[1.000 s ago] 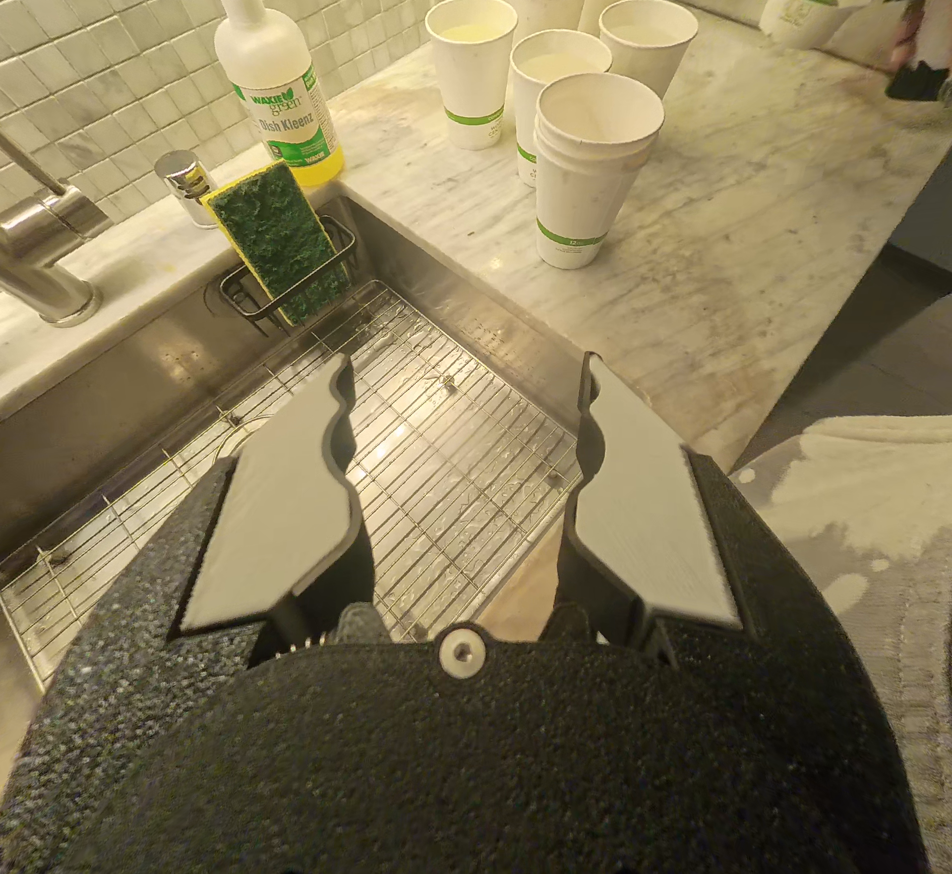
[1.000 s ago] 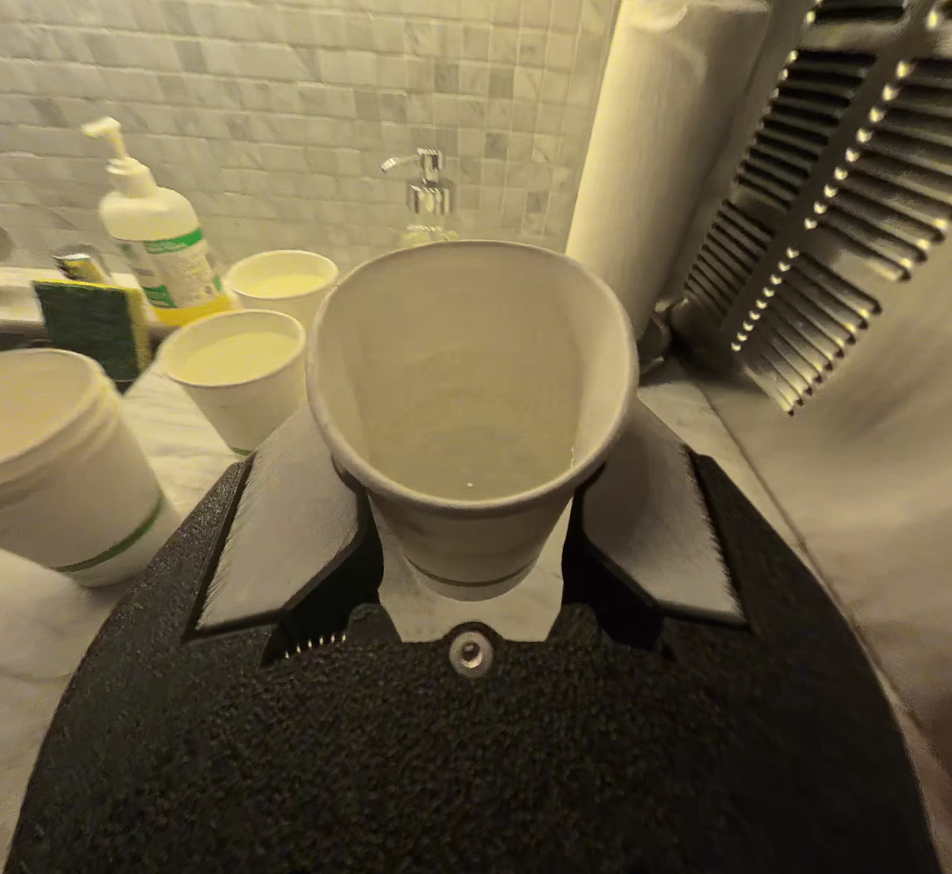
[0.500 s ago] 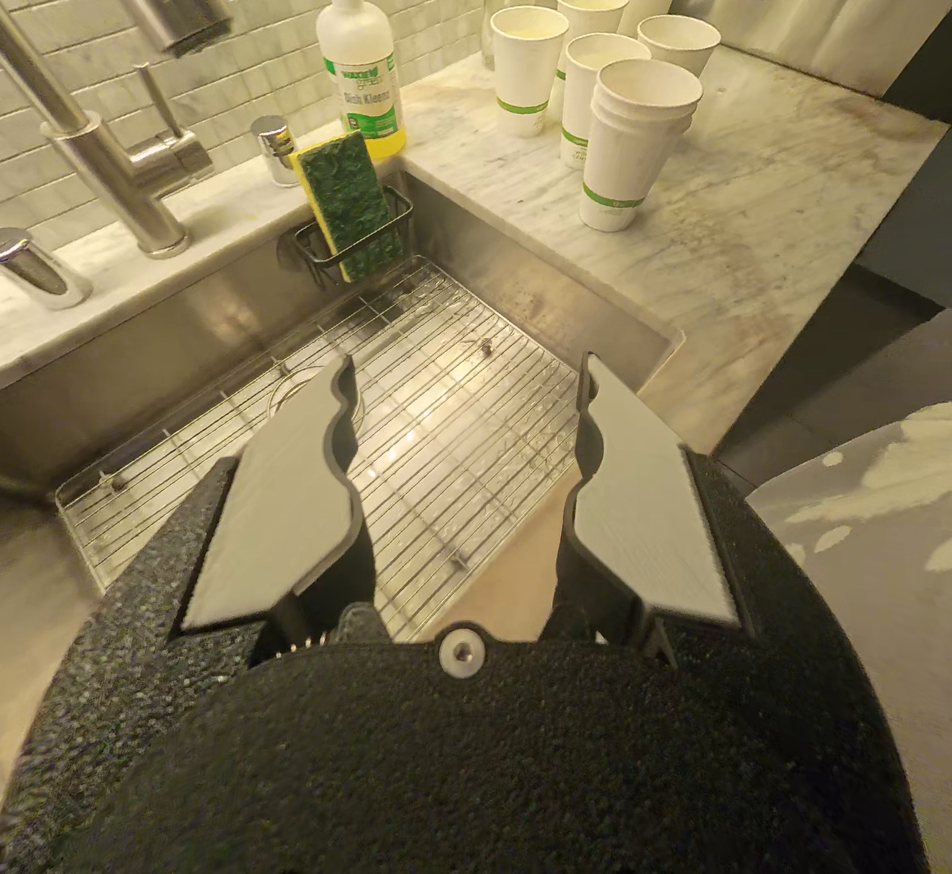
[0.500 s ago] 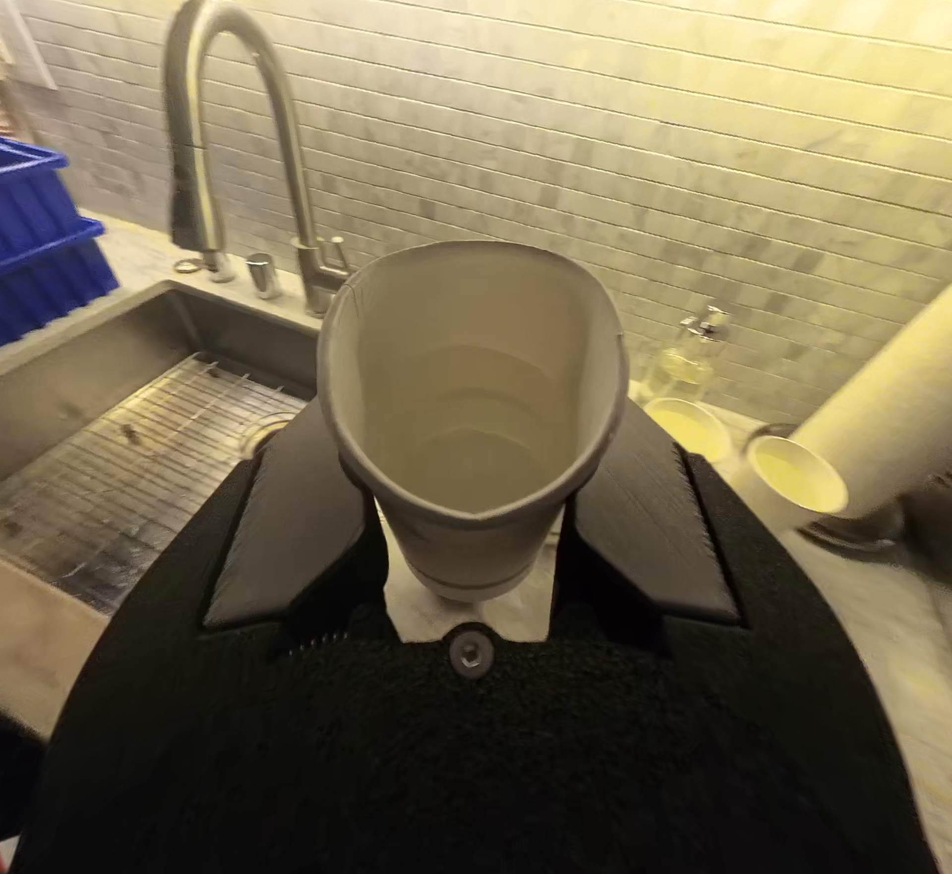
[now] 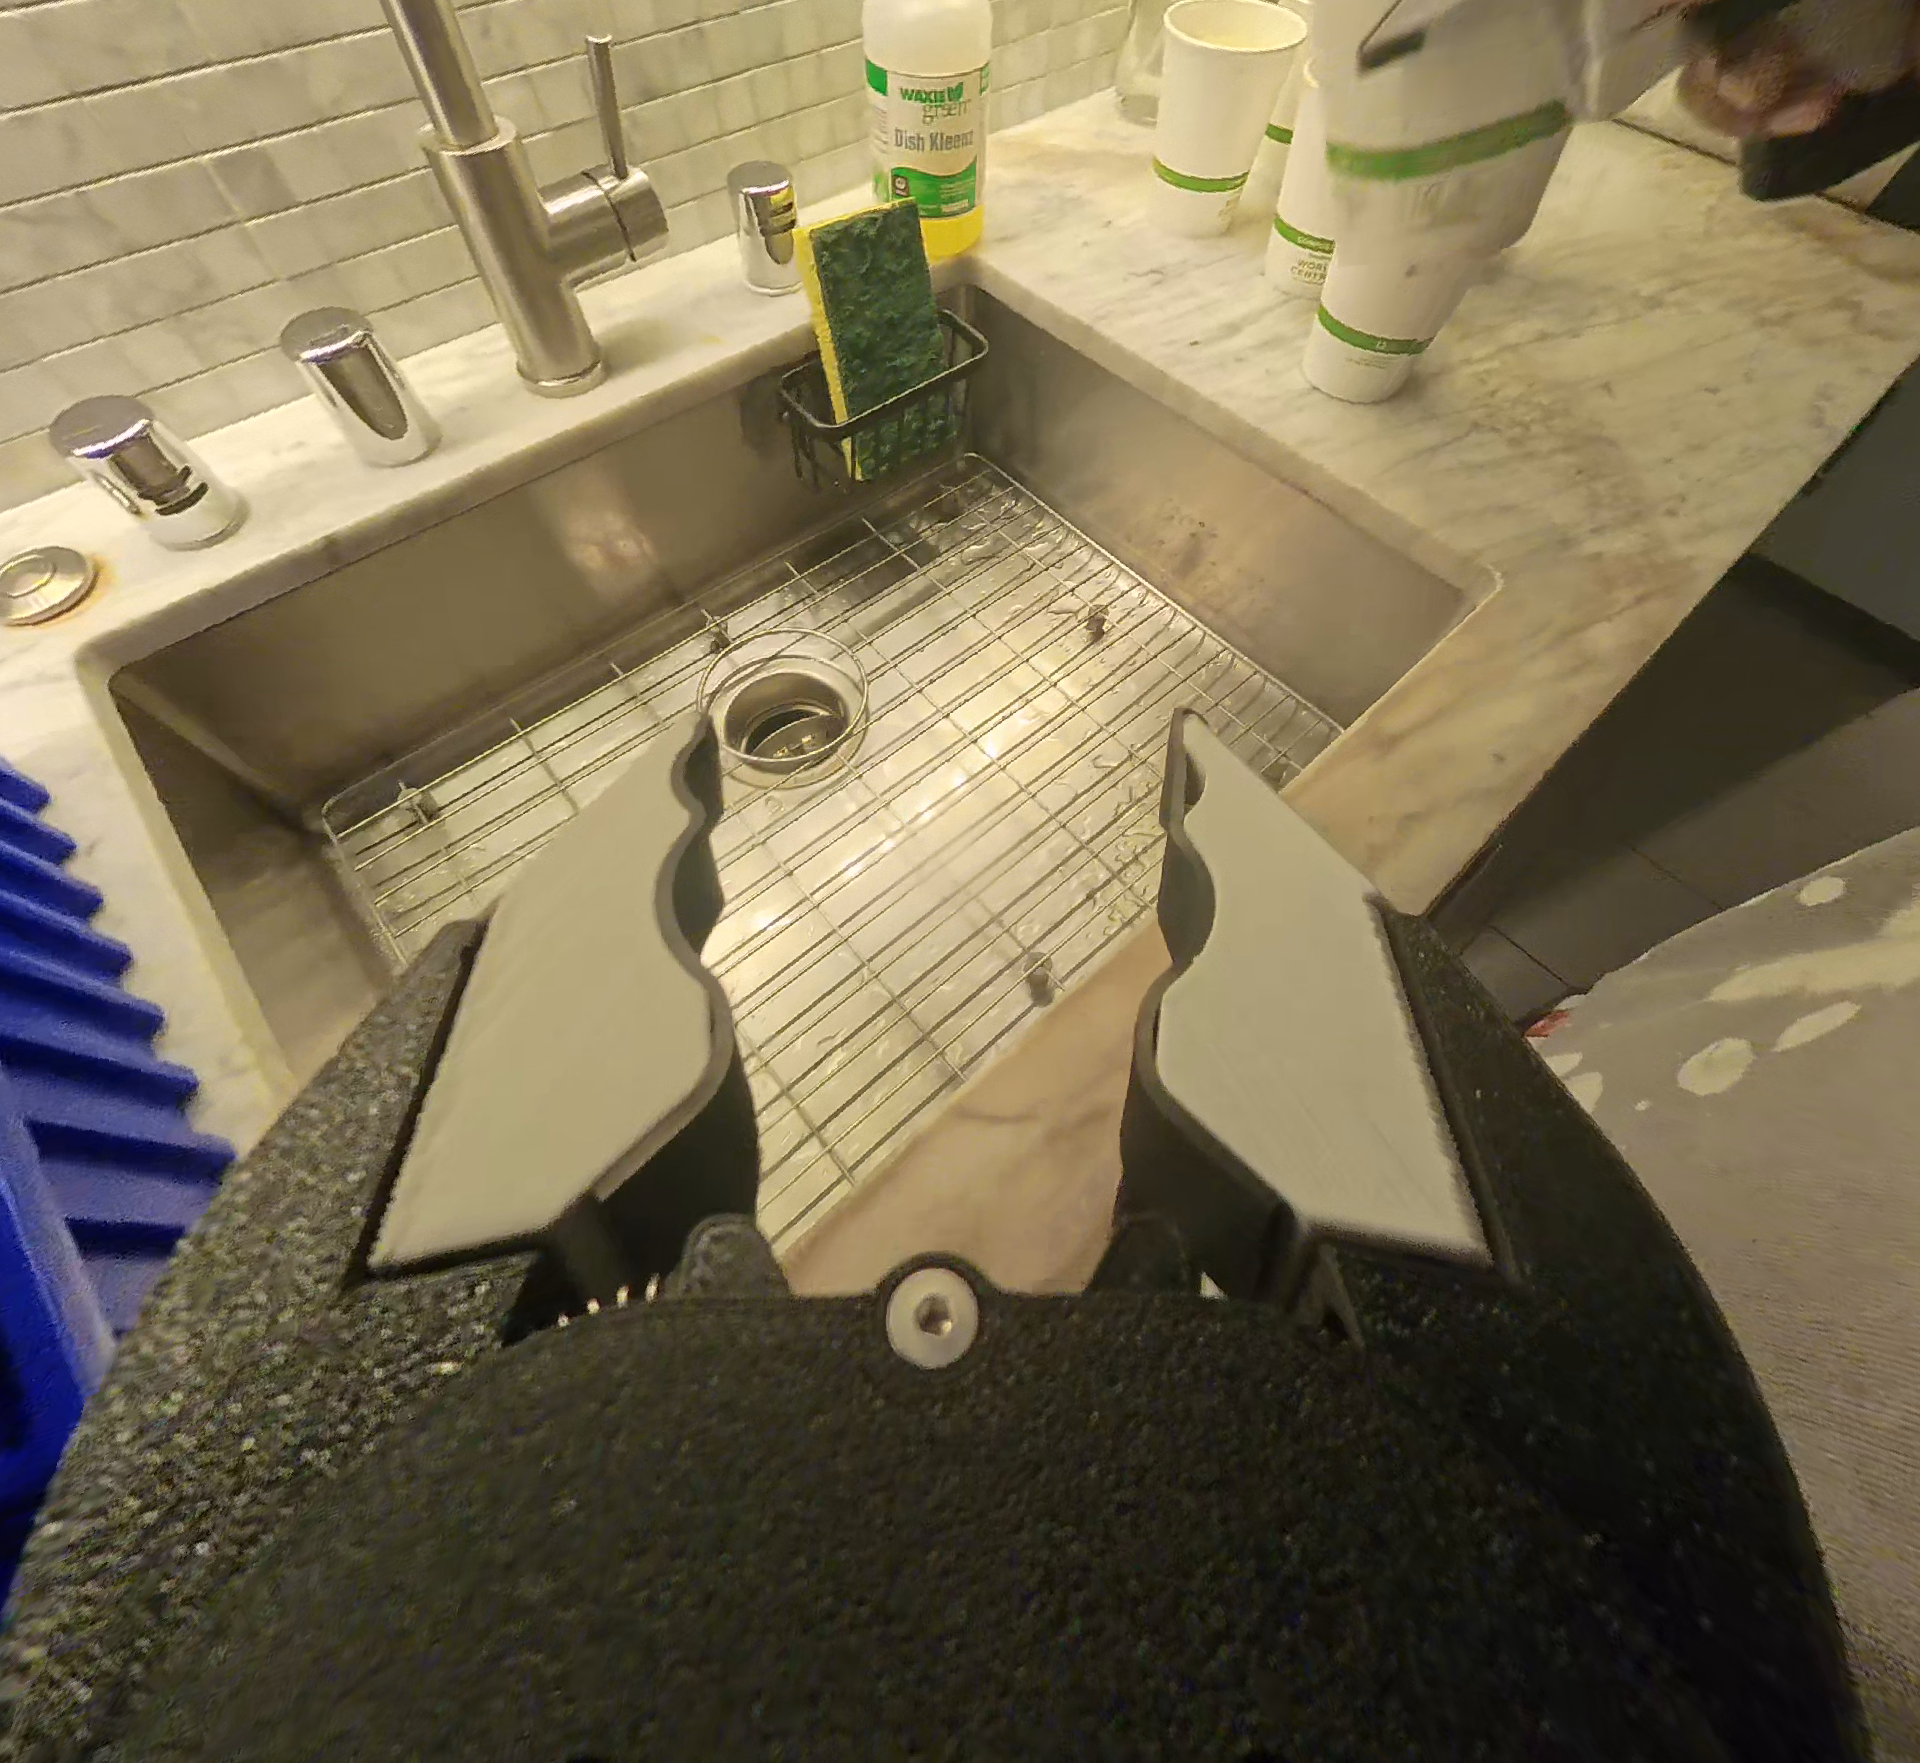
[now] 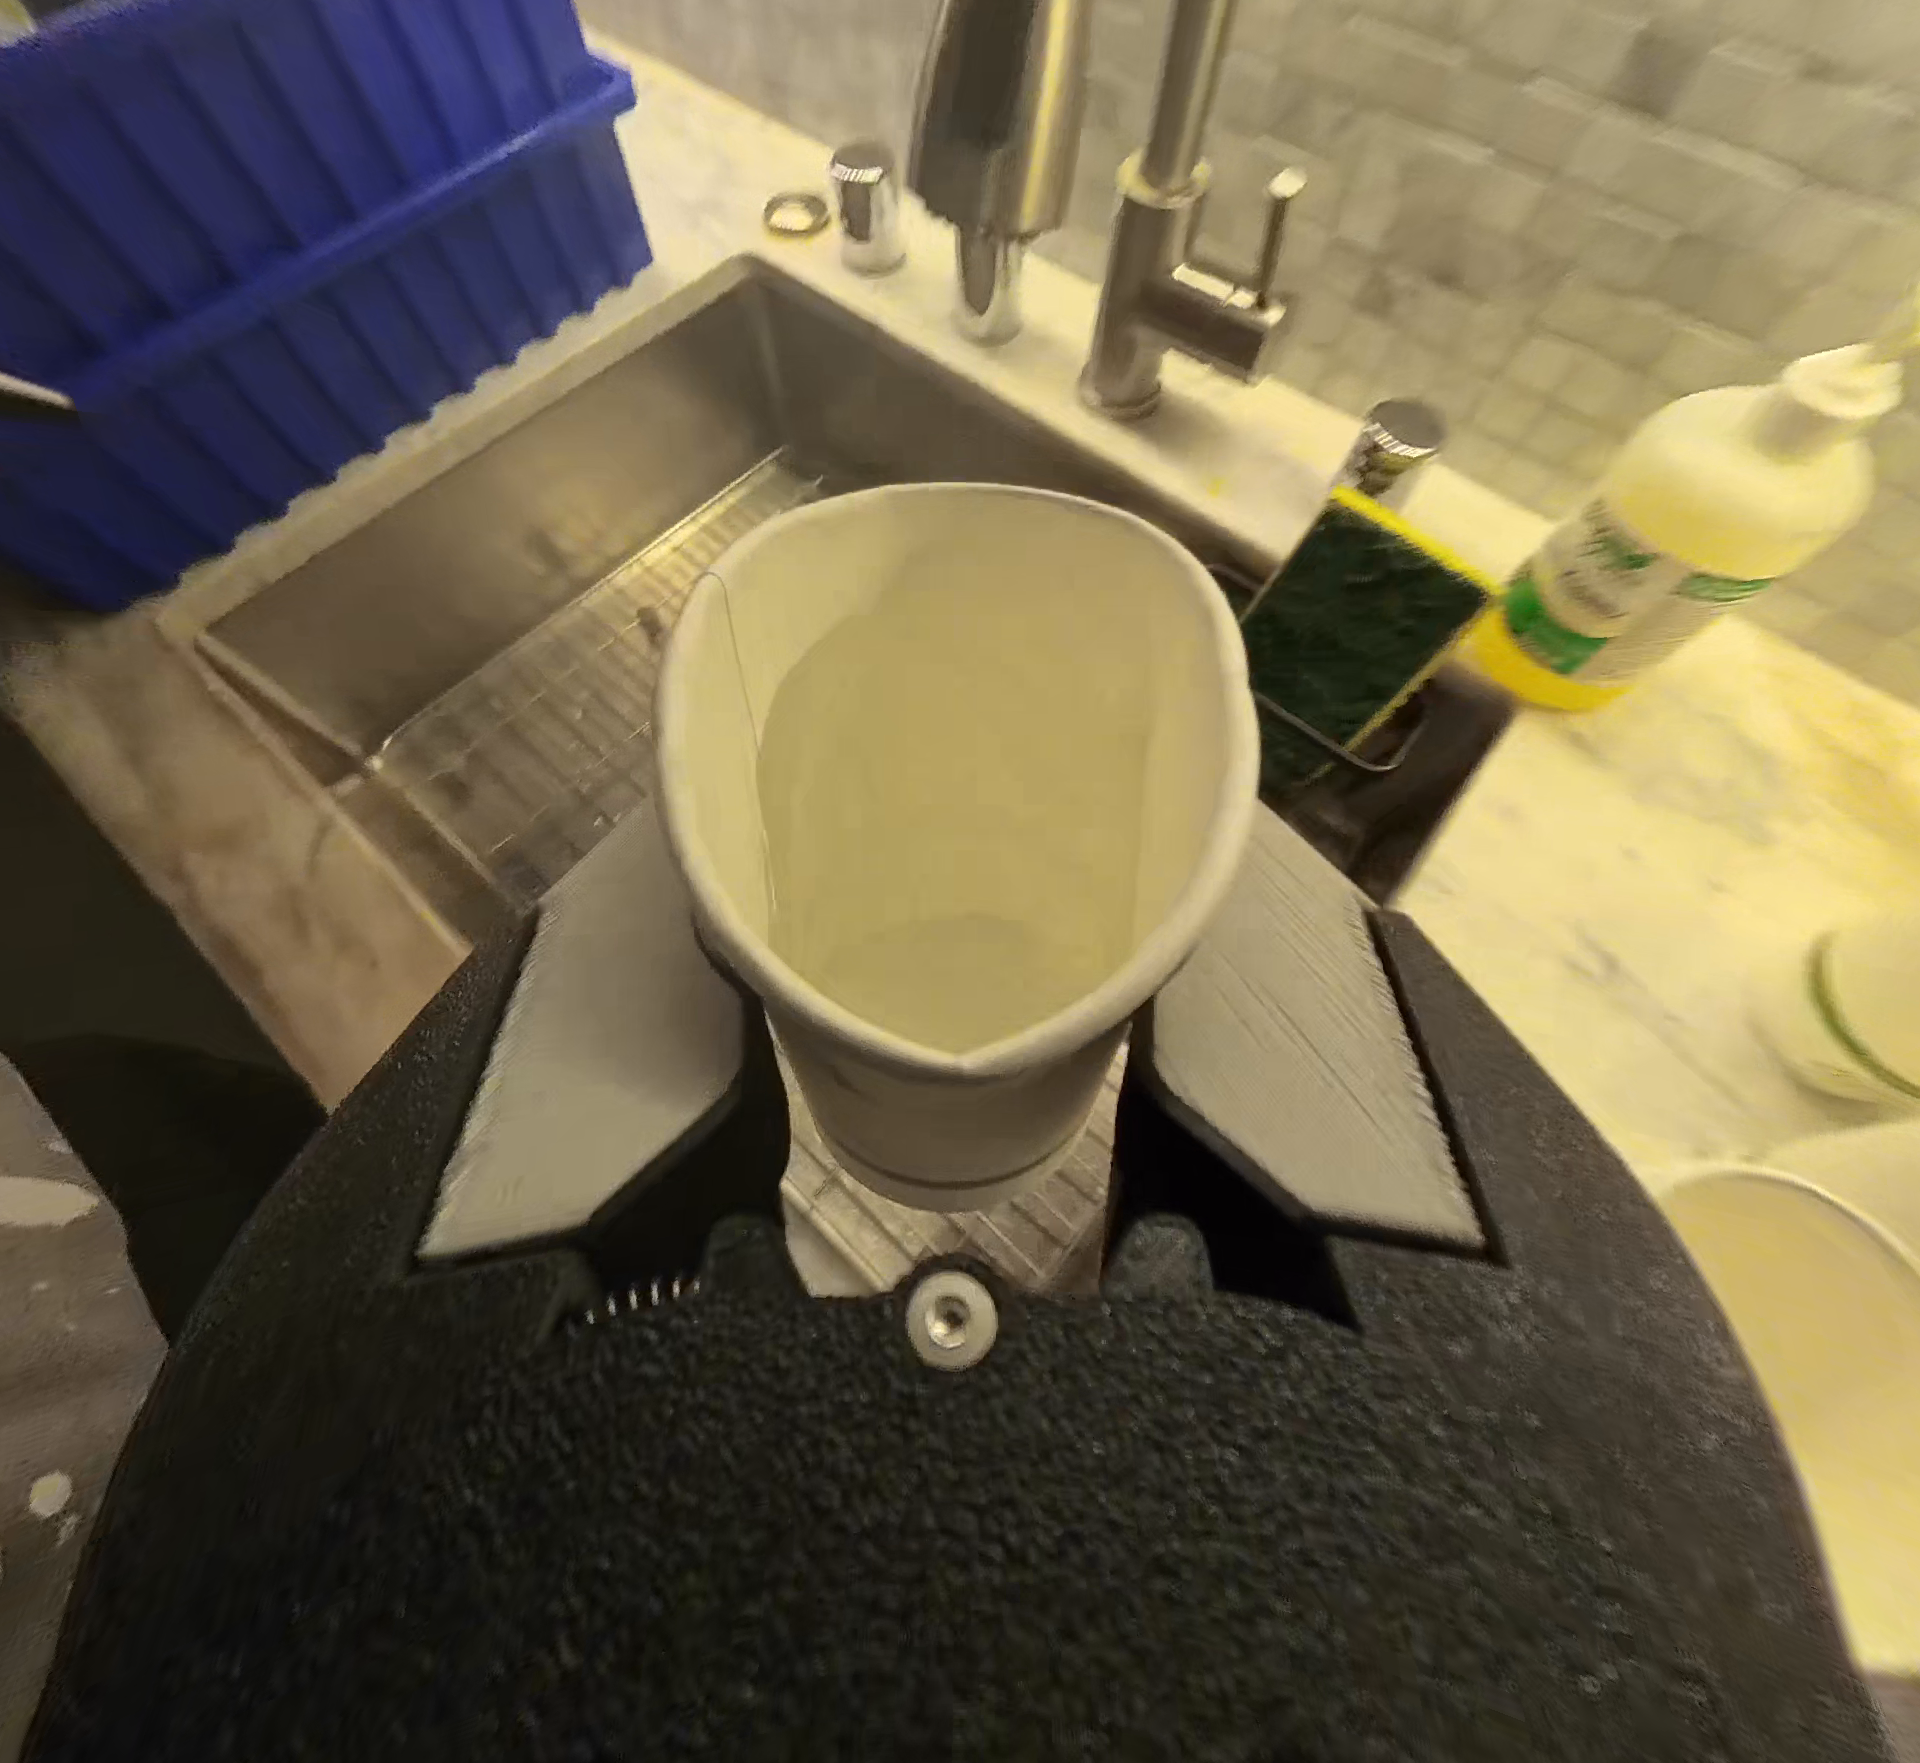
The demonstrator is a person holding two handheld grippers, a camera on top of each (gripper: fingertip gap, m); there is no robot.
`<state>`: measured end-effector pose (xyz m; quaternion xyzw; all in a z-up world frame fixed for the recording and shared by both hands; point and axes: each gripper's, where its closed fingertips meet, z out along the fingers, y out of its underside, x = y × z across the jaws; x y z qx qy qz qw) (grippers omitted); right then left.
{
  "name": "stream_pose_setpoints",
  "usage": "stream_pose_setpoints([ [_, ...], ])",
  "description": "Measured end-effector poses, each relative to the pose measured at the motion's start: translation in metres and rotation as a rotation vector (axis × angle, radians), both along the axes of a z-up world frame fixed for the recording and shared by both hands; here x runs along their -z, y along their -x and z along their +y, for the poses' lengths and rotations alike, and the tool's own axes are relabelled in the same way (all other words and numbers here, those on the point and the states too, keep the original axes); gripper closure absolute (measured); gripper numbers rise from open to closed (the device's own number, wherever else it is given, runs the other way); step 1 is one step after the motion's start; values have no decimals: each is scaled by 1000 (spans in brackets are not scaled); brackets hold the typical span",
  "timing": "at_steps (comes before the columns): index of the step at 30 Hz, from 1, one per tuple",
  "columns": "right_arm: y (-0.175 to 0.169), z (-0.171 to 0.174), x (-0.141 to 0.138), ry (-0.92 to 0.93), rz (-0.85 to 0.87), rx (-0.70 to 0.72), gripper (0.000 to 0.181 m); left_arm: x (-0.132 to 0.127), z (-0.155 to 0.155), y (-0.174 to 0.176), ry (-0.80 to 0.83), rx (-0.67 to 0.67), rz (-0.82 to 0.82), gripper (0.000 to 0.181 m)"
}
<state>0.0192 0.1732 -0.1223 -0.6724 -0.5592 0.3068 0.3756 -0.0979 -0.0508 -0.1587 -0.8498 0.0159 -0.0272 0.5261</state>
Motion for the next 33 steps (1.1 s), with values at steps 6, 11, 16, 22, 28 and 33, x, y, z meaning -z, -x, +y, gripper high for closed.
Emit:
stream_pose_setpoints([
  [6, 34, -23, 48, 41, -128, -59, 109, 5, -17, 14, -3, -4, -9, 97],
  [11, 51, -30, 75, 57, -221, -92, 111, 6, -25, 24, -11, -12, -11, 96],
  [16, 63, -30, 93, 46, -300, -113, 112, 6, -30, 34, -23, -30, -18, 97],
  [22, 70, -26, 110, 34, -399, -120, 114, 7, -34, 43, -27, -50, -44, 99],
  [28, 69, -22, 121, 27, -495, -131, 115, 9, -39, 50, -28, -70, -48, 99],
  [33, 67, -19, 124, 10, -551, -142, 114, 9, -40, 55, -32, -83, -50, 99],
])
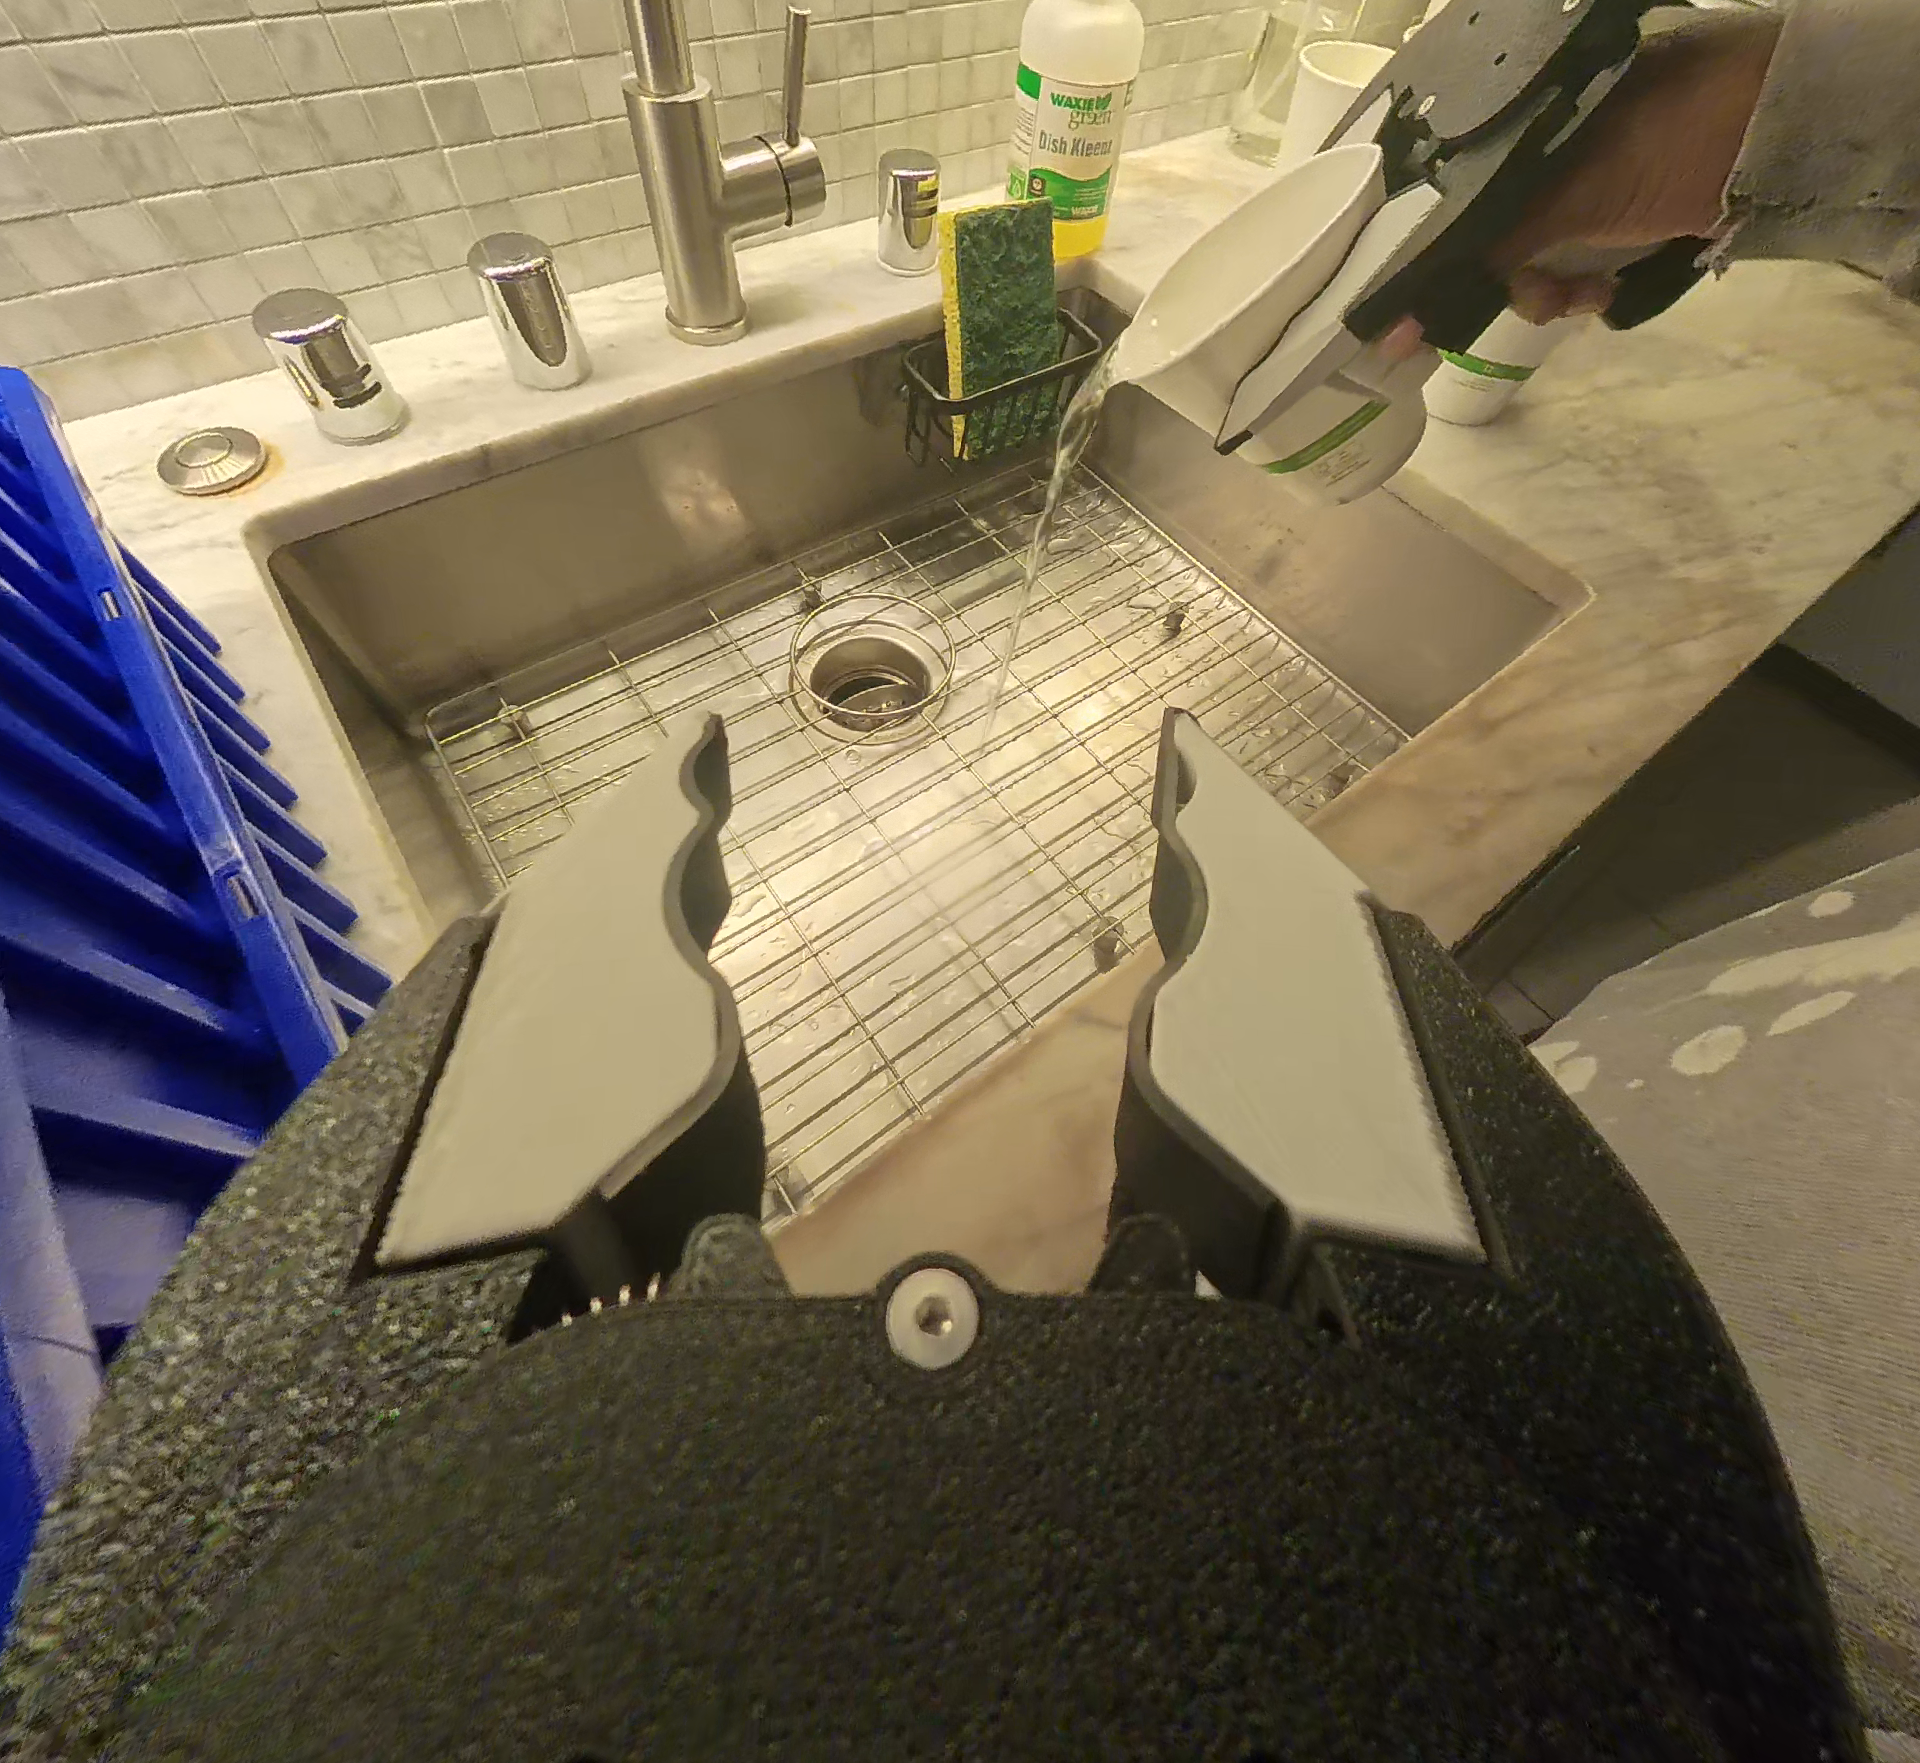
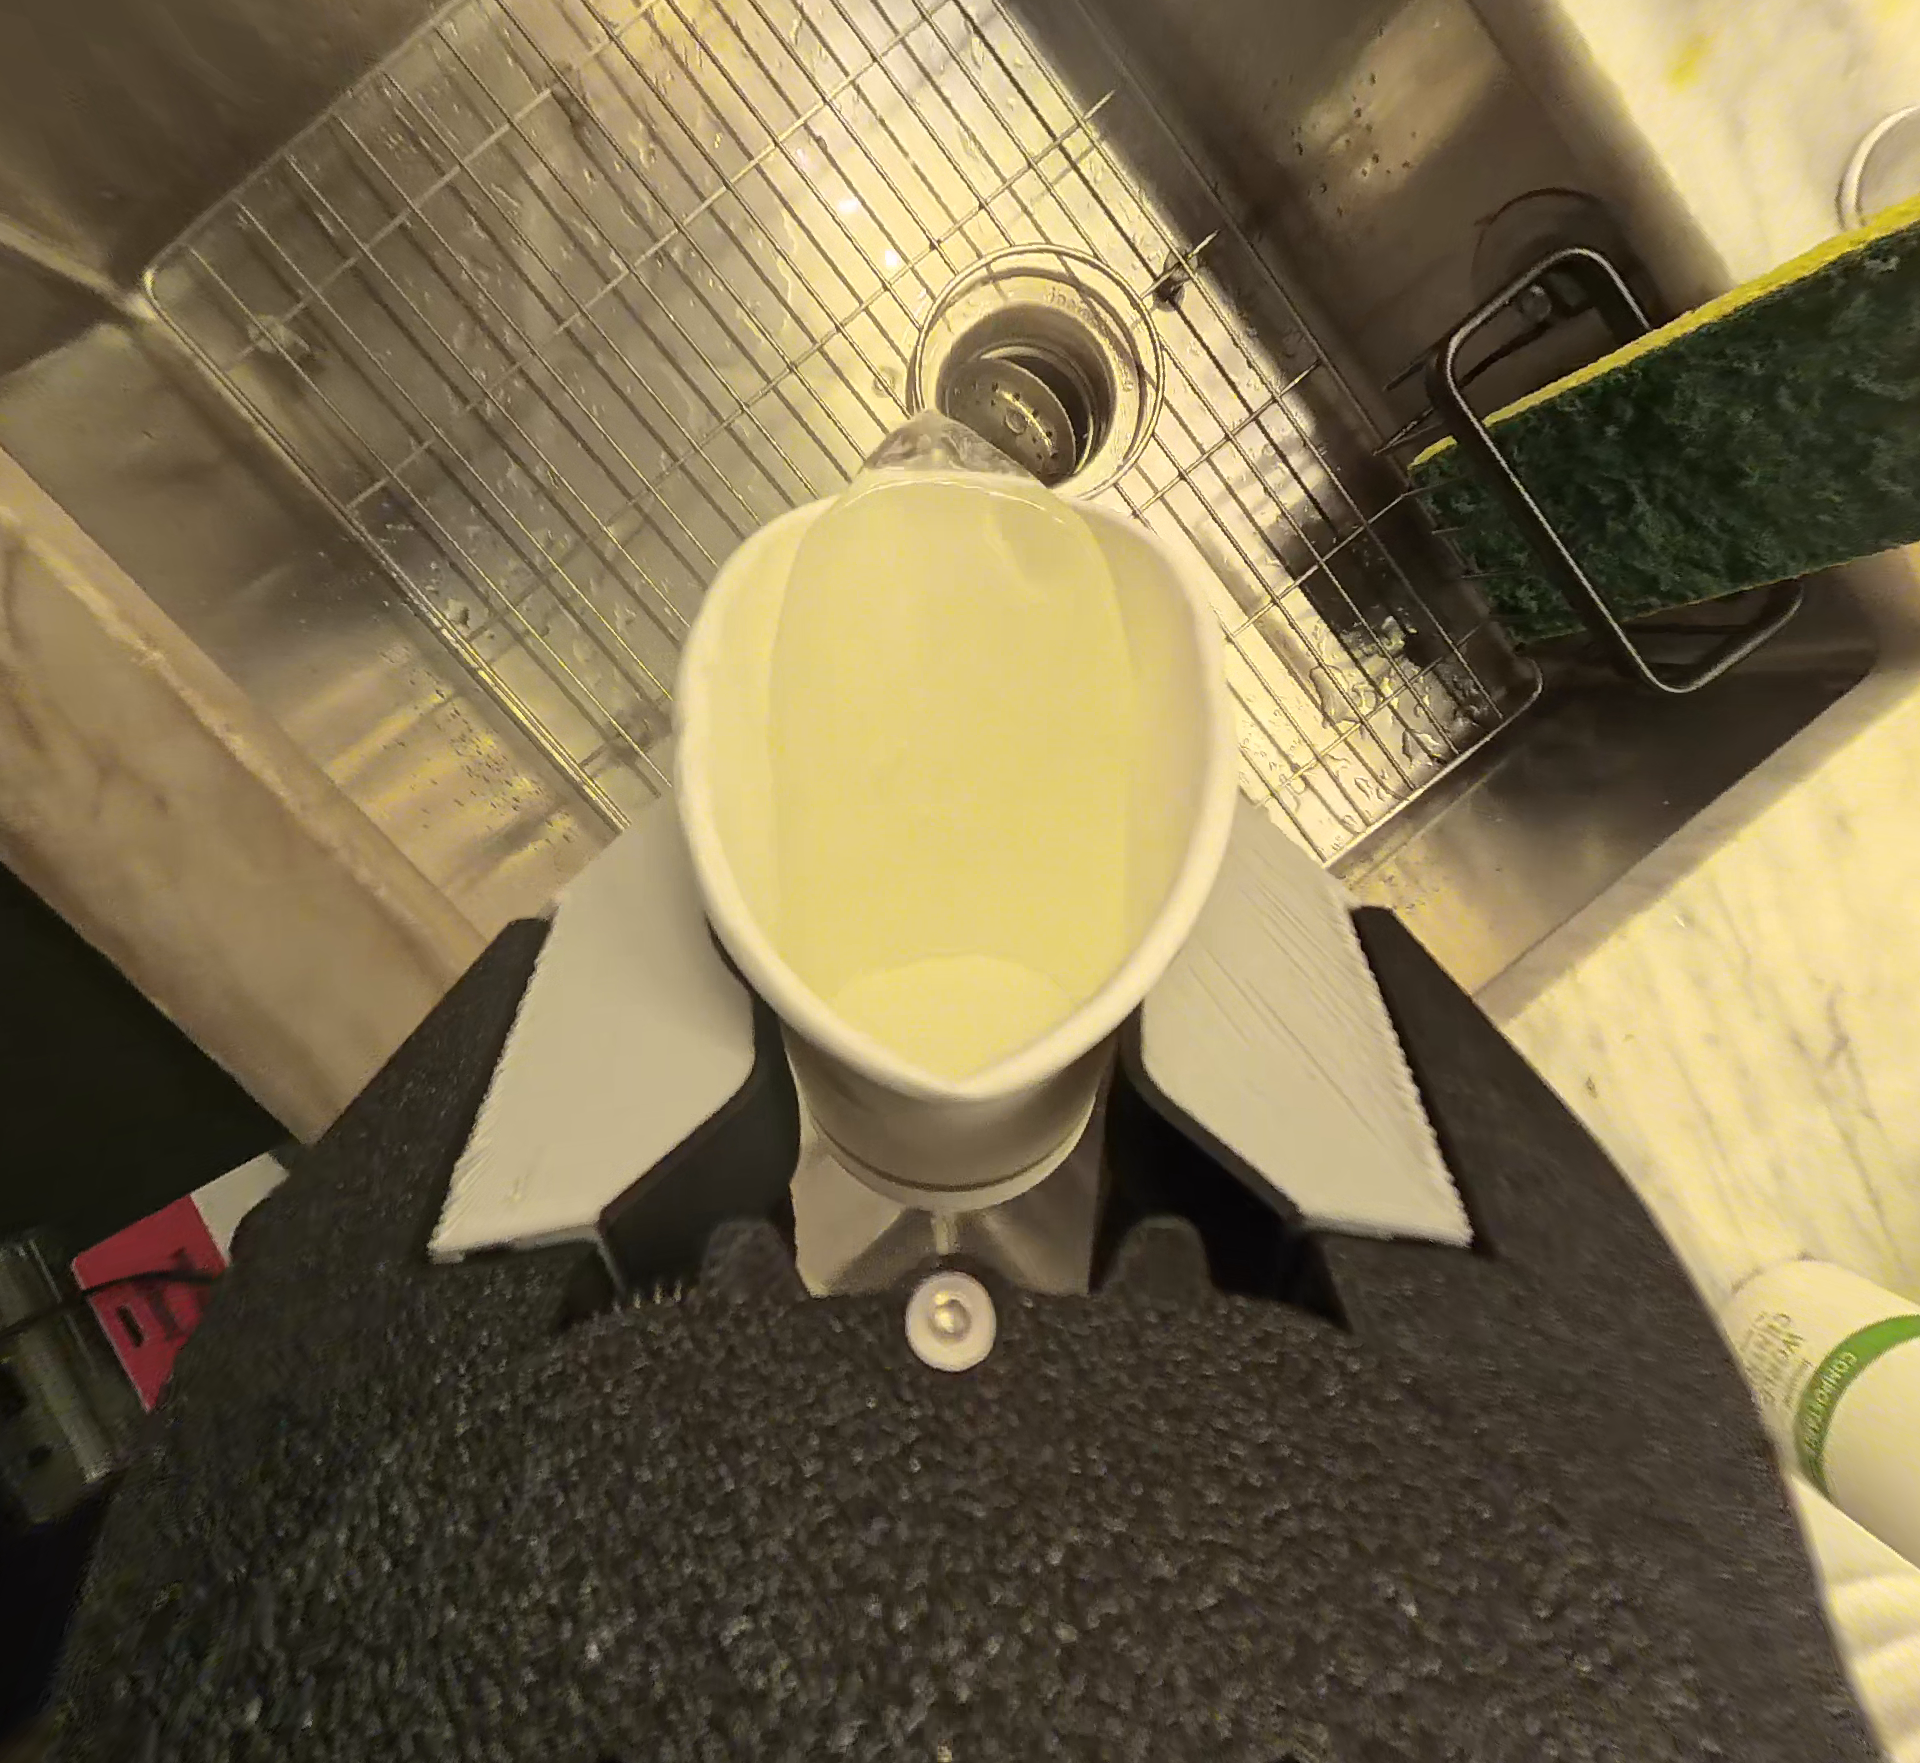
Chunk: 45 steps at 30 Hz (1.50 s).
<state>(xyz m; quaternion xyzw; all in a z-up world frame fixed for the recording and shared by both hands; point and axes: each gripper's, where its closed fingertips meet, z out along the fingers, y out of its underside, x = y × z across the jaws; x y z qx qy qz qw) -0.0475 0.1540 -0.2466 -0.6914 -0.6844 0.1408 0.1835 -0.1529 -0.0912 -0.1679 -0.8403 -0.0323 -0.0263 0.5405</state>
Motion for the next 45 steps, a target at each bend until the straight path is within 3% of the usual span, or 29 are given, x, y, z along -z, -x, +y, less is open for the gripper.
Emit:
stream_pose_setpoints([
  [23, -13, 9, -3, -114, -200, -132, 114, 5, -5, 1, -3, -26, -17, 99],
  [45, -40, 18, -44, -286, -383, -319, 114, 7, -5, -6, 4, -7, -11, 98],
])
